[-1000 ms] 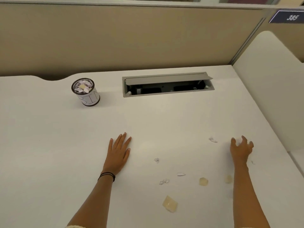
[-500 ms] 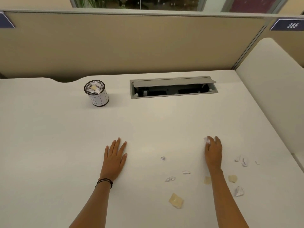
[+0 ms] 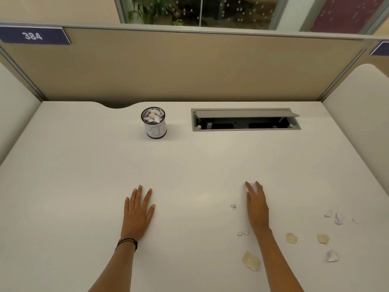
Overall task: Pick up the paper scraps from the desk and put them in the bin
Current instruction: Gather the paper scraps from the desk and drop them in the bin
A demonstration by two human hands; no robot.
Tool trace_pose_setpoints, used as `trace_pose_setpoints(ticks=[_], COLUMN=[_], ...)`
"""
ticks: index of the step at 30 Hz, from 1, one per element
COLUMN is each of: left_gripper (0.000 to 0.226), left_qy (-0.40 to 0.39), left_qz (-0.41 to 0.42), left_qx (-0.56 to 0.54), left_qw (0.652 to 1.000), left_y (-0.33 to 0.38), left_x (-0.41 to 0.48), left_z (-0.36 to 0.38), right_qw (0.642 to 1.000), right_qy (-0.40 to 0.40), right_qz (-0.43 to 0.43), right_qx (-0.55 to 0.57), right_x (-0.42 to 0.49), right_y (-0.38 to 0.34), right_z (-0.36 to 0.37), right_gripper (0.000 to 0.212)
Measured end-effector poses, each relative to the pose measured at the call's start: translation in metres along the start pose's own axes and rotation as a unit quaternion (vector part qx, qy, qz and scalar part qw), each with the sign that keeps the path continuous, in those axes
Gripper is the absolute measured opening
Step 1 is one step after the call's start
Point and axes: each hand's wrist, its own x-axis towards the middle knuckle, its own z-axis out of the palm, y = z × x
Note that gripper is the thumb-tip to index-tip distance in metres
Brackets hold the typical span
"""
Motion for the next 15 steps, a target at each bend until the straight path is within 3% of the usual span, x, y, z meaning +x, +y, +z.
trace_pose_setpoints(ticks=[3,8,12,15], left_gripper=[0.064,0.061,0.06,0.058], left_qy=[-0.003,-0.007,0.002,0.018], left_qz=[0.001,0.006,0.007,0.003], left_qx=[-0.003,-0.001,0.001,-0.007], left_qw=[1.0,1.0,1.0,1.0], left_y=[-0.014,-0.022,-0.024,-0.024], left_x=[0.001,0.01,0.016,0.015], left_z=[-0.006,-0.012,-0.013,-0.011], right_qw=[0.999,0.999,0.994,0.994], right_qy=[-0.05,0.003,0.002,-0.011], right_qz=[-0.009,-0.046,-0.1,-0.106], right_qx=[0.017,0.02,-0.043,-0.02], right_x=[-0.008,-0.004,0.014,0.034], right_y=[-0.015,-0.039,-0.06,-0.086], right_z=[0.017,0.043,0.06,0.075], right_gripper=[0.042,0.03,0.02,0.019])
